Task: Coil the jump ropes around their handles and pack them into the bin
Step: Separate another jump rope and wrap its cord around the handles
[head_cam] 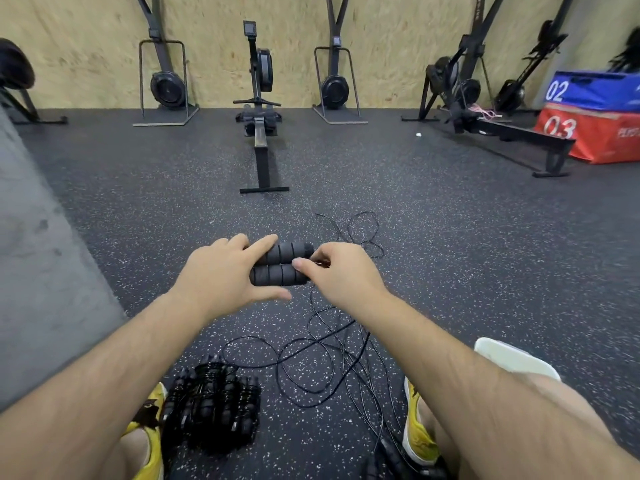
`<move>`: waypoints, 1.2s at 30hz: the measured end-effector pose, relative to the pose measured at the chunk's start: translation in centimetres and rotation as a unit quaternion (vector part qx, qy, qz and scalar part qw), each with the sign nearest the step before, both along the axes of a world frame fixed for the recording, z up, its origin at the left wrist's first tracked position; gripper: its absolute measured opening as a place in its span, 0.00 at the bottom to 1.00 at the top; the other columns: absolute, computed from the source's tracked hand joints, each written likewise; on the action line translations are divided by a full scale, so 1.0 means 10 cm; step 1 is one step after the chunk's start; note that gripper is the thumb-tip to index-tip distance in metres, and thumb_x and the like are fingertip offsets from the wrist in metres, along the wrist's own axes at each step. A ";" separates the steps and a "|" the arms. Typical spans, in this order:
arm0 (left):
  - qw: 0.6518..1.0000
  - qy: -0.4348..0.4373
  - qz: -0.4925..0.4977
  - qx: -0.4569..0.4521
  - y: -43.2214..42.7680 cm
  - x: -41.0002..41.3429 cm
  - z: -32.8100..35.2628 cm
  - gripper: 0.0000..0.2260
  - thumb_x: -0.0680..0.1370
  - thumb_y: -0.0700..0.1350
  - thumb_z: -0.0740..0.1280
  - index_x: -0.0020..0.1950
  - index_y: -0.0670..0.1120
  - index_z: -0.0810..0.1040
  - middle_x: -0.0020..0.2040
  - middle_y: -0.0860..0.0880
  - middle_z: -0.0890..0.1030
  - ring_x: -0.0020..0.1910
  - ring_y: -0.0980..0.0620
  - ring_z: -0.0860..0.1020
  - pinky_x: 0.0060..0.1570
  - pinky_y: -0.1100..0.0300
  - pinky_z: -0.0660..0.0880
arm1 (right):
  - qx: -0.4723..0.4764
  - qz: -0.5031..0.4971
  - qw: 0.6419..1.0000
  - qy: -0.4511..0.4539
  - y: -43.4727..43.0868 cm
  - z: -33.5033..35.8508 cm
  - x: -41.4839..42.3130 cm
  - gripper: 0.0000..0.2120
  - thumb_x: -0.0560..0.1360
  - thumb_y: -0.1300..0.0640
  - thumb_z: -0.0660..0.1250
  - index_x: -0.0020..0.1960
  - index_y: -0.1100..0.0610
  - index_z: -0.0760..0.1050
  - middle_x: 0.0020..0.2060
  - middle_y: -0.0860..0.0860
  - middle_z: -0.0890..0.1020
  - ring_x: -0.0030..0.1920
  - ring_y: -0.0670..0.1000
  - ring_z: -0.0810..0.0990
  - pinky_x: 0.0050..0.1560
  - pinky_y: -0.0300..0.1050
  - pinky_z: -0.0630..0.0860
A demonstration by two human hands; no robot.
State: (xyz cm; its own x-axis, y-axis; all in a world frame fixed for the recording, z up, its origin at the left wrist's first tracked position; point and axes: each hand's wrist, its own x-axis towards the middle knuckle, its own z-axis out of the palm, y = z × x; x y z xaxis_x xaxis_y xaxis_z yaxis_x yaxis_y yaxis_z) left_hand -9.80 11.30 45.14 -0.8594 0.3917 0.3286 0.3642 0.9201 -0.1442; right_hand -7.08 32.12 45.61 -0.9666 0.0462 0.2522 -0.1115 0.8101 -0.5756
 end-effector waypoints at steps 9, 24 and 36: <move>1.000 0.007 -0.028 0.007 -0.06 -0.04 0.03 0.32 0.65 0.81 0.57 0.61 0.64 0.71 0.41 0.56 0.70 0.46 0.48 0.78 0.37 0.57 0.70 | 0.161 0.183 0.967 0.073 0.08 0.22 0.15 0.11 0.78 0.54 0.60 0.58 0.51 0.77 0.52 0.49 0.80 0.53 0.53 0.78 0.54 0.49 0.75; 0.983 0.002 -0.058 0.175 0.00 0.05 0.20 0.32 0.66 0.79 0.61 0.63 0.63 0.72 0.43 0.56 0.75 0.47 0.50 0.75 0.44 0.53 0.76 | -0.049 0.172 0.975 -0.131 -0.20 -0.25 -0.06 0.08 0.83 0.56 0.56 0.54 0.53 0.73 0.41 0.47 0.76 0.36 0.45 0.73 0.34 0.41 0.67; 0.993 0.044 -0.104 -0.018 -0.23 -0.16 -0.09 0.33 0.66 0.78 0.60 0.60 0.57 0.77 0.41 0.49 0.75 0.38 0.44 0.74 0.34 0.53 0.75 | 0.225 0.184 0.957 -0.004 0.04 0.28 0.21 0.09 0.80 0.45 0.62 0.51 0.47 0.78 0.42 0.45 0.80 0.45 0.51 0.76 0.42 0.45 0.72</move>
